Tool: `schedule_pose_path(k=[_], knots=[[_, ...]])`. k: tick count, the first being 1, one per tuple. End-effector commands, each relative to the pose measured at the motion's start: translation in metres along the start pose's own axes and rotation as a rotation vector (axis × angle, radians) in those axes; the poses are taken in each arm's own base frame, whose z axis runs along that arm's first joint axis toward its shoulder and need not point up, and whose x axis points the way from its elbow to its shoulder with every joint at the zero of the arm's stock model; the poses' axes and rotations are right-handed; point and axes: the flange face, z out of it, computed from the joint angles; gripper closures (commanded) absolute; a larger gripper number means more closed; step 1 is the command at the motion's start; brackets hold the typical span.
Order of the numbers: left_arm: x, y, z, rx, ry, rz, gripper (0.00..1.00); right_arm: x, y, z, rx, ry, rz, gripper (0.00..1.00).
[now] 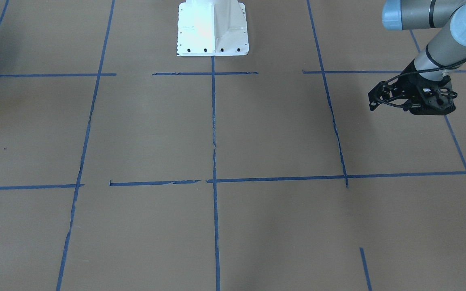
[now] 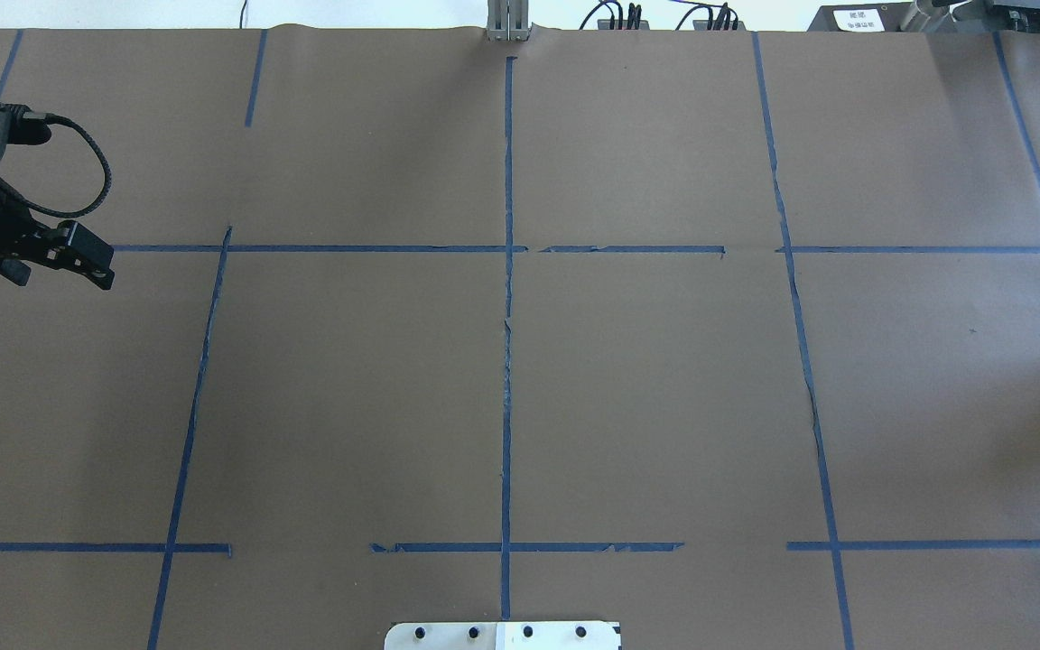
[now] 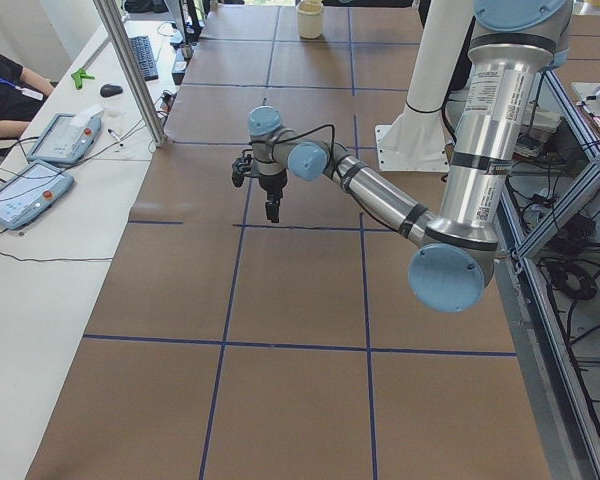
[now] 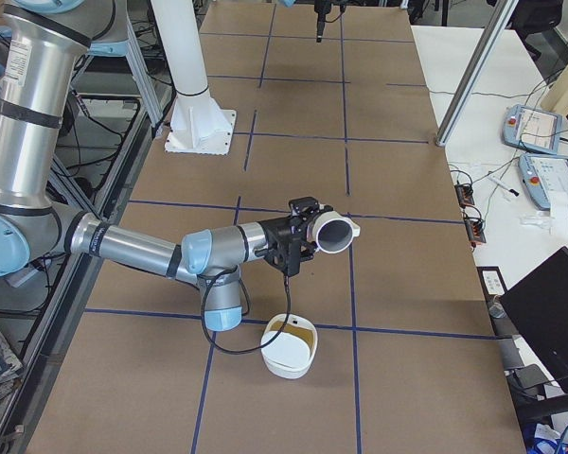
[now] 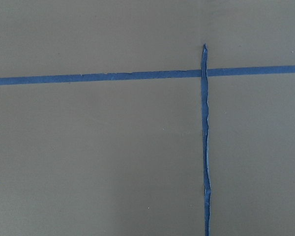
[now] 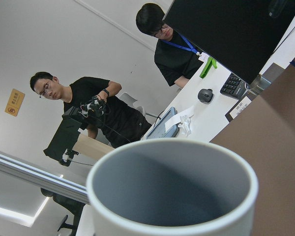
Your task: Left arm hands cup to right arm to dump lemon
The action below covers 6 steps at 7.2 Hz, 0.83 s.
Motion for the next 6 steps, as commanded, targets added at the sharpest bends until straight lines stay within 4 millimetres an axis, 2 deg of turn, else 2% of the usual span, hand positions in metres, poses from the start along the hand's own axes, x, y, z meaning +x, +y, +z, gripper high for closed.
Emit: schedule_pose_path(k=[1, 3, 4, 5, 6], knots=[[0.003, 0.001, -0.002, 0.003, 0.003, 0.003, 0.00, -0.029, 0.011, 0.045, -0.079, 0.041, -0.213, 0.84], [0.008, 0.001, -0.003, 0.006, 0.007, 0.019, 0.00, -0.023, 0.039, 0.078, -0.190, 0.061, -0.525, 0.83], [0.036, -0.001, -0.006, 0.013, 0.029, 0.056, 0.00, -0.028, 0.054, 0.109, -0.253, 0.046, -0.720, 0.83], [0.055, -0.005, -0.012, 0.024, 0.046, 0.072, 0.00, -0.030, 0.082, 0.136, -0.348, 0.013, -0.901, 0.81], [0.079, -0.003, -0.013, 0.022, 0.067, 0.055, 0.00, -0.036, 0.104, 0.168, -0.399, -0.012, -1.043, 0.74]])
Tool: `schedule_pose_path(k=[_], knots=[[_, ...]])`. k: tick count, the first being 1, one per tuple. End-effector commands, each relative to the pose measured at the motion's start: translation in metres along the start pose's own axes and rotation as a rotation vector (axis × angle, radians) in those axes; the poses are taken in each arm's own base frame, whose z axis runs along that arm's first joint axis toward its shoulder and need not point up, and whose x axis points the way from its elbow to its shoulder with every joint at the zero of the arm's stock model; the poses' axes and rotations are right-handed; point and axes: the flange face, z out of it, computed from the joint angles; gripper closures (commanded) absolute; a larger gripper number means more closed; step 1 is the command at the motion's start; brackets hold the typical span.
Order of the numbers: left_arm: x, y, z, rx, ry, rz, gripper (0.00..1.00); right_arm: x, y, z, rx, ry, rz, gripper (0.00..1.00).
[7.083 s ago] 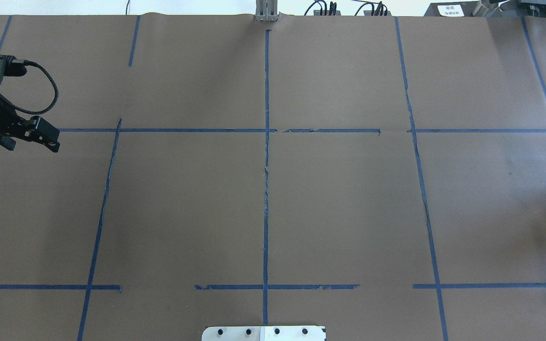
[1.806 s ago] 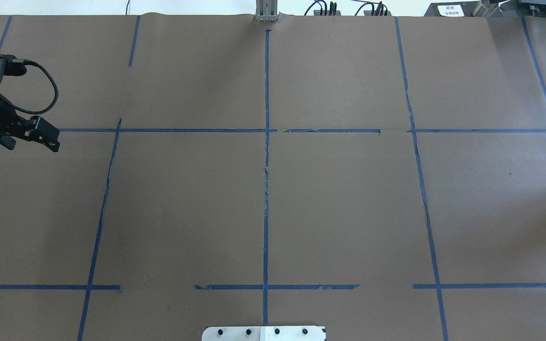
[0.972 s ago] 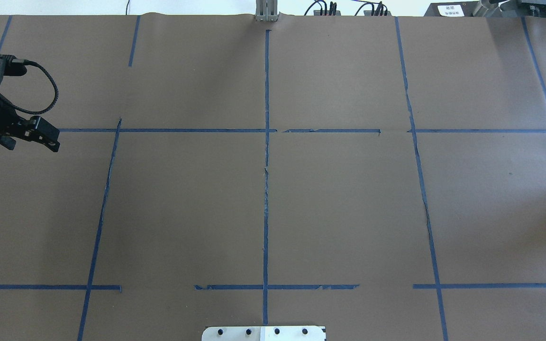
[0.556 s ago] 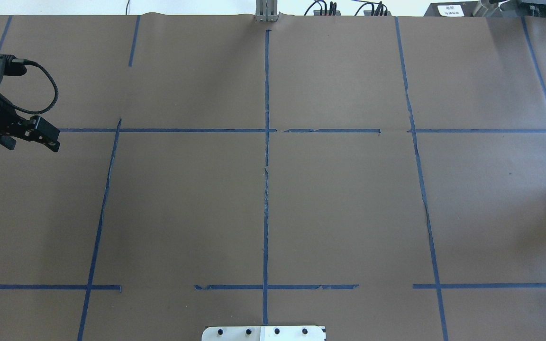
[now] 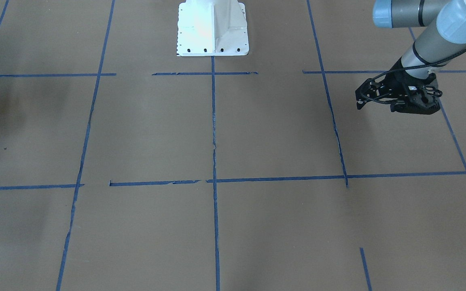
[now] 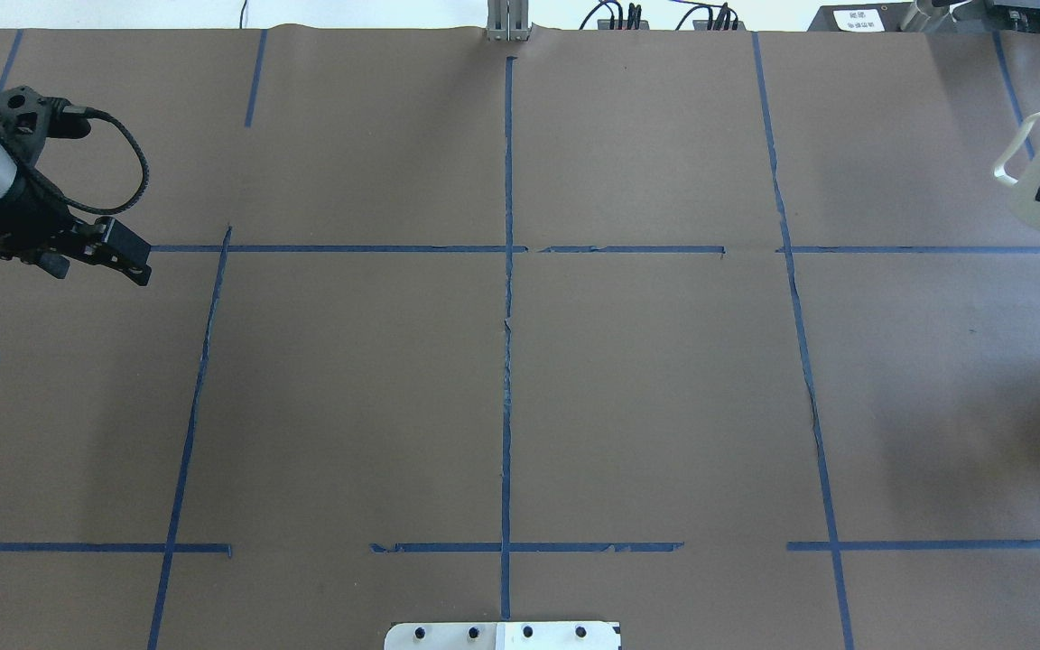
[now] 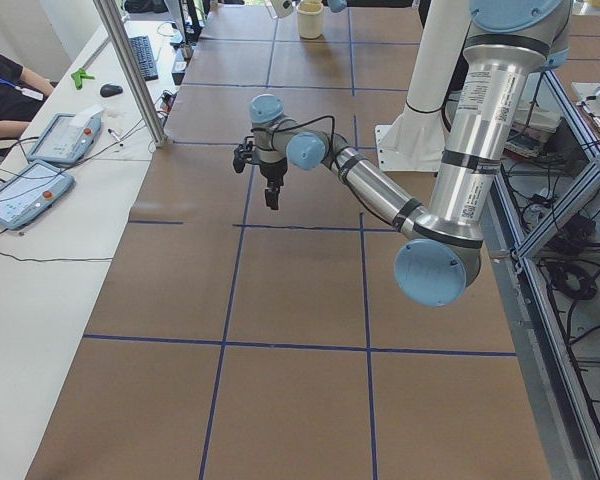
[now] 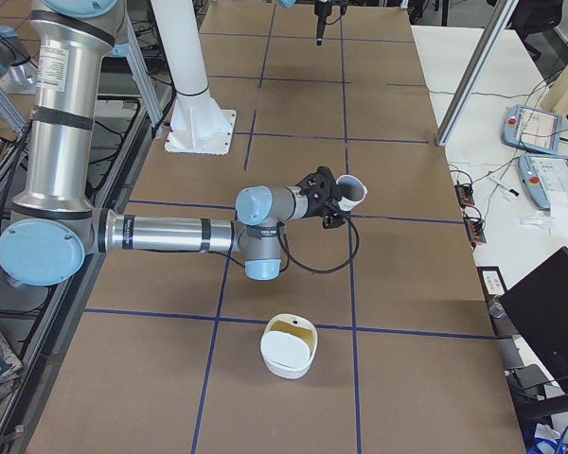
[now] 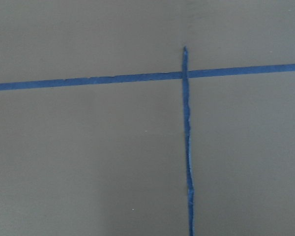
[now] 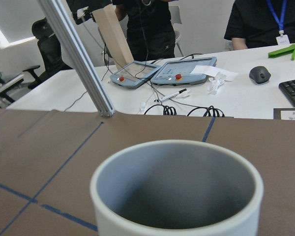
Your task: Left arm hands cup to right arm to dump lemon
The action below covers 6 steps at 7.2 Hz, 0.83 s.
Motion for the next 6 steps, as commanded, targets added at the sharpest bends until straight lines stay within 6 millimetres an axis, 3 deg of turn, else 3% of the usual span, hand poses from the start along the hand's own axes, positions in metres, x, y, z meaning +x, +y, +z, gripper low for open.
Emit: schedule_pose_path(k=[1, 2, 3, 4, 6], knots=[[0.057, -0.001, 0.003, -0.007, 0.041, 0.028, 0.00, -0.039, -0.003, 0.070, -0.096, -0.053, -0.243, 0.72], [0.066, -0.002, 0.000, -0.007, 0.045, 0.011, 0.00, -0.072, -0.020, 0.117, -0.103, -0.053, -0.248, 0.71], [0.068, -0.002, 0.000, -0.008, 0.047, -0.043, 0.00, -0.114, -0.012, 0.156, -0.081, -0.056, -0.259, 0.71], [0.073, -0.003, -0.004, -0.004, 0.054, -0.082, 0.00, -0.165, 0.012, 0.195, -0.027, -0.020, -0.268, 0.71], [0.101, -0.013, -0.018, 0.005, 0.090, -0.193, 0.00, -0.266, -0.001, 0.262, -0.019, 0.028, -0.268, 0.69]])
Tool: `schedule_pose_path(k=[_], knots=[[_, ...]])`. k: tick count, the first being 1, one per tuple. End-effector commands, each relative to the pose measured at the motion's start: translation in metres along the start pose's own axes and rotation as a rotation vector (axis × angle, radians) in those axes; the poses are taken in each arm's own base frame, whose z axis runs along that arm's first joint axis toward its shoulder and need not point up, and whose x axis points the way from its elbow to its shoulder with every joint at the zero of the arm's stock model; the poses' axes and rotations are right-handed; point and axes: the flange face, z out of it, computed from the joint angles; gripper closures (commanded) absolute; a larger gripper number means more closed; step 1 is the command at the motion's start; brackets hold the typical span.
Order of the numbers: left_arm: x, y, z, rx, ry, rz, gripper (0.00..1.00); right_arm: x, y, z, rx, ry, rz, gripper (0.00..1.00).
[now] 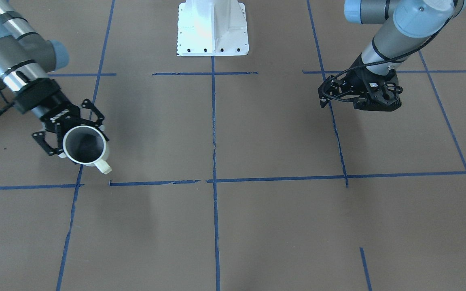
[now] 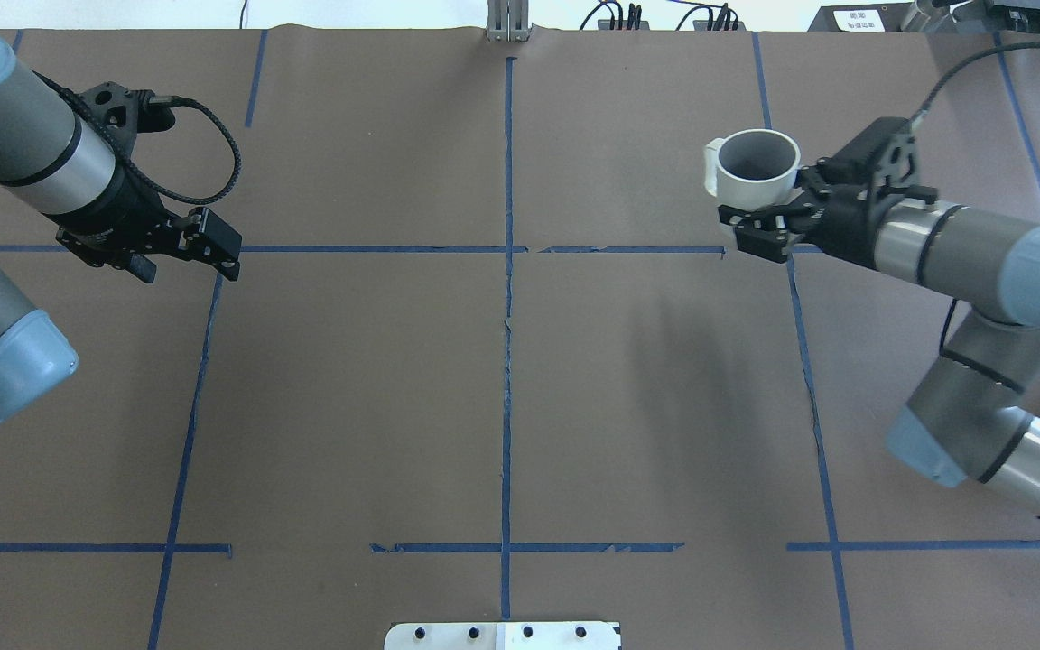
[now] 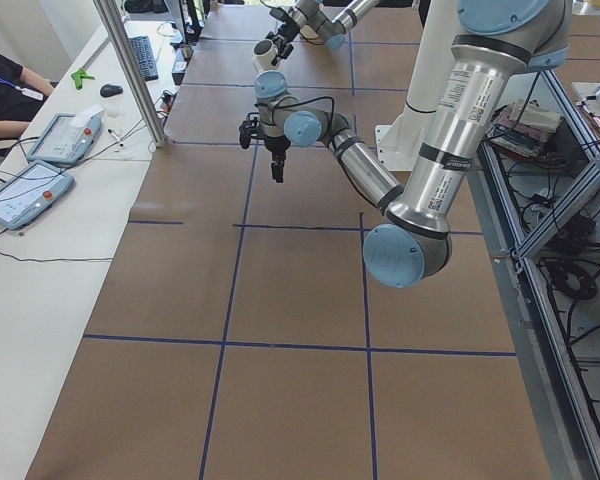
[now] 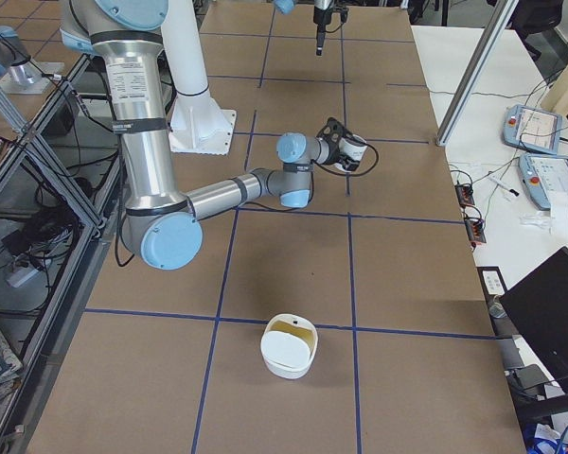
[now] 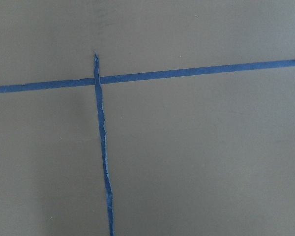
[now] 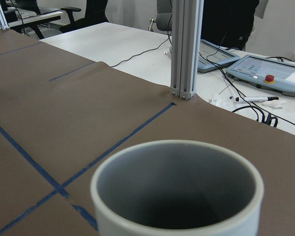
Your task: Left arm hands cup to right arm to dump lemon
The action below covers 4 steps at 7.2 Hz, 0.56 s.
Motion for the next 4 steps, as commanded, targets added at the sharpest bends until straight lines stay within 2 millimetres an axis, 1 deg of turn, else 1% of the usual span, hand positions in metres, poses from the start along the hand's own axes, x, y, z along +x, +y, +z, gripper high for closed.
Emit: schedule_pose_path(k=[1, 2, 3, 4], knots=[[0.048, 0.000, -0.005, -0.010, 0.044, -0.170, 0.00, -0.106, -0.013, 0.048, 0.046, 0.051, 0.002, 0.69], [0.075, 0.000, -0.004, -0.019, 0.063, -0.253, 0.00, -0.150, -0.016, 0.068, 0.083, 0.084, 0.004, 0.67], [0.097, -0.004, -0.015, -0.010, 0.091, -0.302, 0.00, -0.184, -0.028, 0.094, 0.096, 0.107, 0.016, 0.66], [0.124, -0.007, -0.025, -0.009, 0.120, -0.342, 0.00, -0.201, -0.033, 0.115, 0.085, 0.131, 0.019, 0.59]])
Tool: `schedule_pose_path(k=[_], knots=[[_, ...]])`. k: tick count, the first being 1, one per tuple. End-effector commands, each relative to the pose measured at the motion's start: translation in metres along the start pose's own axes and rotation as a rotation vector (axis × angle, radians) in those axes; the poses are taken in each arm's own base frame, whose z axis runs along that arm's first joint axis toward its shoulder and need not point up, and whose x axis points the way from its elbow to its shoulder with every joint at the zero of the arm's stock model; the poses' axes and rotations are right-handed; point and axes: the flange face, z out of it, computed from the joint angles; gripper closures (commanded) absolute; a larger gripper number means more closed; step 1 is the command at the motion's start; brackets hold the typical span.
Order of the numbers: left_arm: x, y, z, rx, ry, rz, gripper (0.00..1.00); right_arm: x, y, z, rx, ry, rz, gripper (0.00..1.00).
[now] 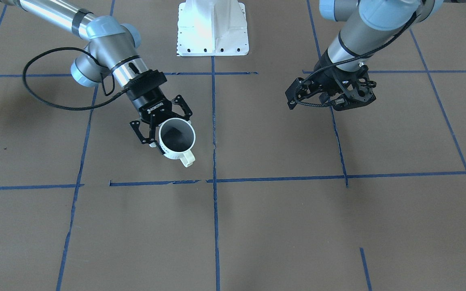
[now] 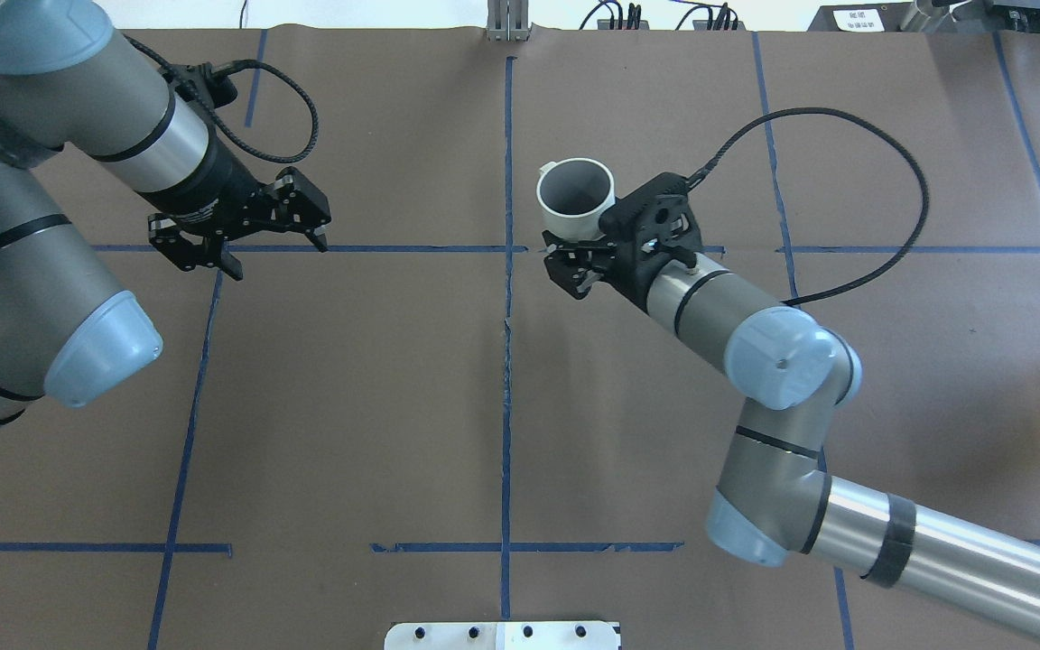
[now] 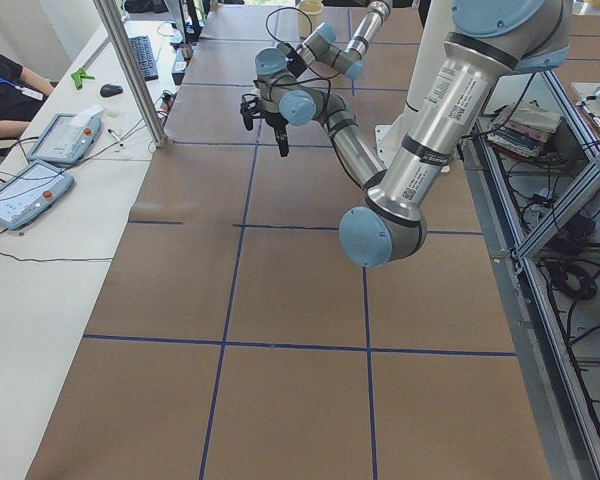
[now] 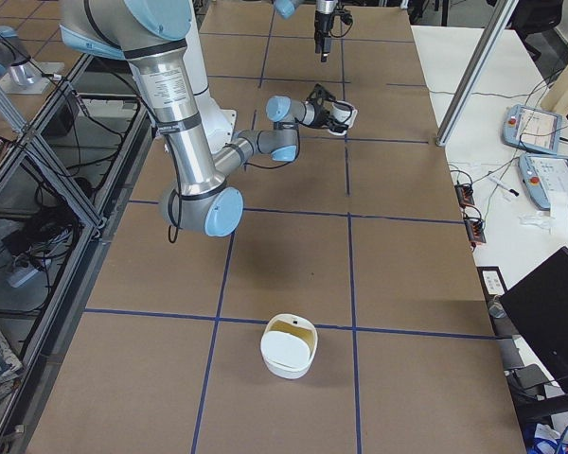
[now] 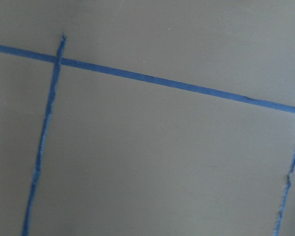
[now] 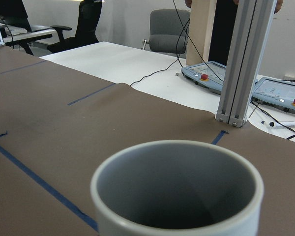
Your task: Left arm hands cup to right arm to dump lemon
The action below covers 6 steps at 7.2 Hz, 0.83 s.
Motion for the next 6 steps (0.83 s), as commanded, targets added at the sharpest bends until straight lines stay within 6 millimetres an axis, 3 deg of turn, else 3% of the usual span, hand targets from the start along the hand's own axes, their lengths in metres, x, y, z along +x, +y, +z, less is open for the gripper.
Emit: schedule_pose_path(k=[1, 3, 4, 6], knots=[[0.046, 0.018, -0.001, -0.019, 0.040, -0.080, 0.00, -0.055, -0.007, 0.035, -0.008, 0.046, -0.003, 0.56], [0.080, 0.012, 0.003, -0.024, 0.054, -0.156, 0.00, -0.089, 0.001, 0.037, -0.005, 0.076, -0.022, 0.52], [0.084, 0.009, 0.007, -0.023, 0.067, -0.170, 0.00, -0.092, 0.005, 0.037, -0.014, 0.072, -0.035, 0.50], [0.083, 0.007, 0.014, -0.026, 0.058, -0.172, 0.00, -0.124, 0.025, 0.021, 0.028, 0.117, -0.043, 0.49]])
